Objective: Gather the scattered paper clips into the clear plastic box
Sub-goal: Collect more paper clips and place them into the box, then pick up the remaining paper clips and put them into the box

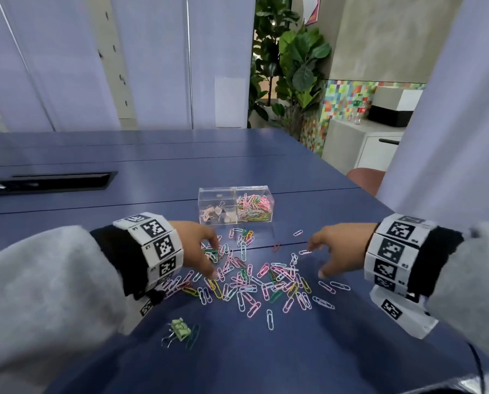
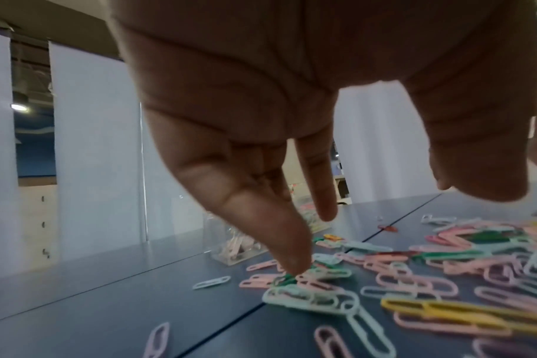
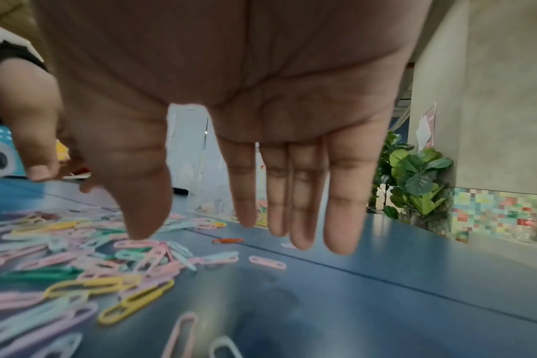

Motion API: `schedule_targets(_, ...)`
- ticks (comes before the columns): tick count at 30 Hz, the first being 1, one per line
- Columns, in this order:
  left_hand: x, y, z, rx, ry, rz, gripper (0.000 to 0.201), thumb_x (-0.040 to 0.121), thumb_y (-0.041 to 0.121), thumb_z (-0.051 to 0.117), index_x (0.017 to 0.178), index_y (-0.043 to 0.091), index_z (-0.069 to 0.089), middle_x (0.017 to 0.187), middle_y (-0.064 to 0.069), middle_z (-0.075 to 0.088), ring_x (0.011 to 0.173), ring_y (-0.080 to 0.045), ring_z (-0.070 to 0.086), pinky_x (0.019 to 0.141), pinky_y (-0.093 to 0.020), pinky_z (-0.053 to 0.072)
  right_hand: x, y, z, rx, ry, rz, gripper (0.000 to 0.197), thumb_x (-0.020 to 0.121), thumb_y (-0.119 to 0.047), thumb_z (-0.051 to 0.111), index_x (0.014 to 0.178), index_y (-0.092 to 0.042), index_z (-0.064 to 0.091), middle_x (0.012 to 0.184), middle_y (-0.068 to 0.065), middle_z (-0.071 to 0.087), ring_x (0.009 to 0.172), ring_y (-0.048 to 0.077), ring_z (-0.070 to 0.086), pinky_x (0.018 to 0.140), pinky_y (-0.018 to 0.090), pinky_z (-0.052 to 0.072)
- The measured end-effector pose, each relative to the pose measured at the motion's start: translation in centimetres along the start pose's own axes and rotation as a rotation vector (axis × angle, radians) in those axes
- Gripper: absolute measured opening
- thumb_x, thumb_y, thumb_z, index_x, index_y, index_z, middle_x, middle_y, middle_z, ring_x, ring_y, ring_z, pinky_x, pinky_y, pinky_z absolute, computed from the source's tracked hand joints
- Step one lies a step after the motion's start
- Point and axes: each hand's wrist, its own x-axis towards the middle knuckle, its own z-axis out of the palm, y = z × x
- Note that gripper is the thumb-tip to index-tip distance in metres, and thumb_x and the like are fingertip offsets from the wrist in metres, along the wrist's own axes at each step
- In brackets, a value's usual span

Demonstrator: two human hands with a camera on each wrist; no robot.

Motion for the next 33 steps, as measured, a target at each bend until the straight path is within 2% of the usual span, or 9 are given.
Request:
schedule_targets(3, -0.7, -0.9, 0.5, 0.064, -0.013, -0.088, 0.079, 0.065, 0.048, 0.078, 0.134, 0.033, 0.041, 0.116, -0.001, 0.058, 0.112, -0.022, 0.058, 0.094, -0.03, 0.045, -0.7, 1.0, 1.5, -0.026, -0.049, 0.116, 0.071, 0.072, -0.042, 0.07, 0.135, -0.025, 0.04, 0.132, -0.001, 0.052, 0.119, 0.021, 0.054, 0.099, 0.033, 0.045)
schedule_targets(7, -1.4, -1.9, 0.8, 0.148, -0.079, -0.185, 0.091, 0.067, 0.046, 0.078, 0.142, 0.028, 0.03, 0.138, -0.002, 0.051, 0.122, -0.025, 0.054, 0.098, -0.033, 0.044, -1.8, 1.6, 2.9, -0.044, -0.114, 0.175, 0.069, 0.071, -0.039, 0.071, 0.132, -0.022, 0.043, 0.127, -0.001, 0.056, 0.116, 0.02, 0.055, 0.092, 0.028, 0.045)
schedule_targets(13, -1.5, -0.7, 1.8, 0.098, -0.105, -0.156, 0.084, 0.073, 0.039, 0.076, 0.143, 0.027, 0.031, 0.129, -0.004, 0.059, 0.116, -0.024, 0.059, 0.091, -0.028, 0.047, -1.0, -1.2, 3.5, 0.033, -0.051, 0.085, 0.062, 0.071, -0.037, 0.07, 0.127, -0.02, 0.05, 0.12, 0.001, 0.059, 0.109, 0.023, 0.059, 0.092, 0.031, 0.05)
schedule_targets(18, -0.5, 0.3, 1.9, 0.078, -0.103, -0.106, 0.092, 0.069, 0.043, 0.078, 0.144, 0.031, 0.026, 0.142, -0.001, 0.047, 0.125, -0.026, 0.05, 0.099, -0.035, 0.043, -0.3, -4.1, 2.7, 0.071, -0.034, -0.02, 0.068, 0.072, -0.046, 0.07, 0.13, -0.019, 0.046, 0.125, 0.003, 0.056, 0.113, 0.024, 0.056, 0.092, 0.031, 0.046)
schedule_targets(22, 0.1, 1.0, 2.1, 0.095, -0.084, -0.079, 0.075, 0.065, 0.045, 0.079, 0.129, 0.032, 0.041, 0.121, -0.002, 0.059, 0.109, -0.025, 0.057, 0.091, -0.032, 0.044, 0.0, -5.3, 2.3, 0.094, -0.065, -0.078, 0.084, 0.069, -0.053, 0.072, 0.139, -0.032, 0.031, 0.135, 0.001, 0.042, 0.122, 0.024, 0.049, 0.096, 0.033, 0.04)
schedule_targets(26, 0.7, 1.4, 2.2, 0.029, -0.084, 0.004, 0.041, 0.071, 0.031, 0.077, 0.1, 0.021, 0.049, 0.077, 0.005, 0.052, 0.073, -0.015, 0.05, 0.058, -0.022, 0.038, 1.1, -5.8, 2.1, 0.108, -0.031, -0.117, 0.057, 0.073, -0.041, 0.072, 0.122, -0.029, 0.046, 0.123, 0.004, 0.053, 0.108, 0.025, 0.056, 0.088, 0.032, 0.045)
schedule_targets(28, 1.0, 1.7, 2.0, 0.031, -0.099, 0.039, 0.031, 0.075, 0.023, 0.075, 0.091, 0.021, 0.05, 0.067, 0.009, 0.047, 0.059, -0.008, 0.044, 0.049, -0.019, 0.034, 1.6, -5.7, 2.1, 0.121, -0.016, -0.124, 0.042, 0.076, -0.03, 0.07, 0.114, -0.027, 0.051, 0.114, 0.003, 0.058, 0.1, 0.025, 0.059, 0.083, 0.032, 0.048)
schedule_targets(31, 1.4, 2.2, 2.1, 0.091, -0.111, 0.071, 0.016, 0.078, 0.015, 0.069, 0.083, 0.021, 0.056, 0.062, 0.009, 0.048, 0.054, -0.005, 0.046, 0.046, -0.015, 0.036, 1.9, -5.6, 2.2, 0.132, -0.005, -0.131, 0.026, 0.077, -0.016, 0.064, 0.1, -0.026, 0.056, 0.095, -0.002, 0.054, 0.083, 0.021, 0.053, 0.07, 0.026, 0.043)
schedule_targets(33, 1.6, 2.5, 2.4, 0.142, -0.088, 0.088, 0.019, 0.078, 0.012, 0.065, 0.068, 0.021, 0.051, 0.062, 0.009, 0.046, 0.063, -0.01, 0.048, 0.048, -0.016, 0.035, 1.9, -5.6, 2.1, 0.113, -0.006, -0.145, 0.022, 0.077, -0.012, 0.062, 0.092, -0.025, 0.054, 0.09, -0.004, 0.051, 0.079, 0.02, 0.049, 0.061, 0.021, 0.039)
